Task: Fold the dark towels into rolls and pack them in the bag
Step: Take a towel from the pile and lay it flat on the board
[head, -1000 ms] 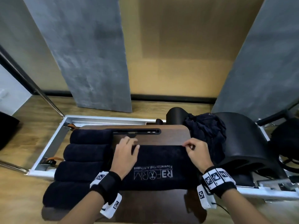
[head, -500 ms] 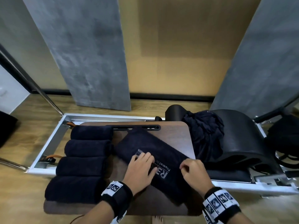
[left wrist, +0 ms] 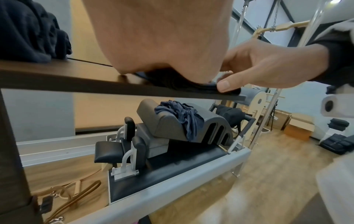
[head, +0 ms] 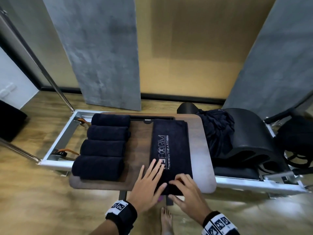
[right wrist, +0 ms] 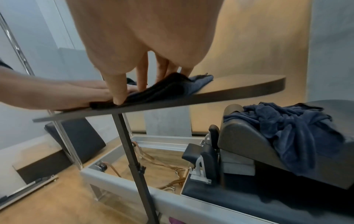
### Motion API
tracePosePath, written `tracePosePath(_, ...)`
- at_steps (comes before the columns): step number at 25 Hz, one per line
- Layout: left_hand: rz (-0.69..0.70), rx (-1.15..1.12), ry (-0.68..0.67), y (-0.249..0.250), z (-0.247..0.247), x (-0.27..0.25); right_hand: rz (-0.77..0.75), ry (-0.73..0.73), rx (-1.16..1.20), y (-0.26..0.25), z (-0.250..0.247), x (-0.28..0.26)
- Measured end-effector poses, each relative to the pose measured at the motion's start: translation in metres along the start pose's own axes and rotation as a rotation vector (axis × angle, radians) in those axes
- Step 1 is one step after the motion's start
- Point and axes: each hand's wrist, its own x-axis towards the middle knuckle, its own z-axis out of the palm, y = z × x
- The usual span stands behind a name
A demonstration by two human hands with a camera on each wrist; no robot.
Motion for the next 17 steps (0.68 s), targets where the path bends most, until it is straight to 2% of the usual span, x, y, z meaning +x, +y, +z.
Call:
tracePosePath(6,0.034,0.017,-0.043,0.003,-0.003,-0.041,-0.011,0.084,-0.201,-0.004,0.004,-0.021)
tracePosePath(9,0.074,-0.007,0.154,0.001,-0.007,-0.043,0.023,0.141,-0.218,-0.005,-0.004,-0.02)
tracePosePath(11,0.074,-0.029,0.22,0.001,-0.013,-0.042,0.042,0.15,-0.22,-0.005,-0.007,-0.02)
tracePosePath(15,0.028,-0.029,0.135,0.009,-0.017,-0.04,0.077,0.089,-0.284,-0.011,-0.014,-0.013)
tracePosePath(17,0.018,-0.034,0.105,0.014,-0.015,-0.04,0.094,0.041,-0.244,-0.016,-0.014,-0.007)
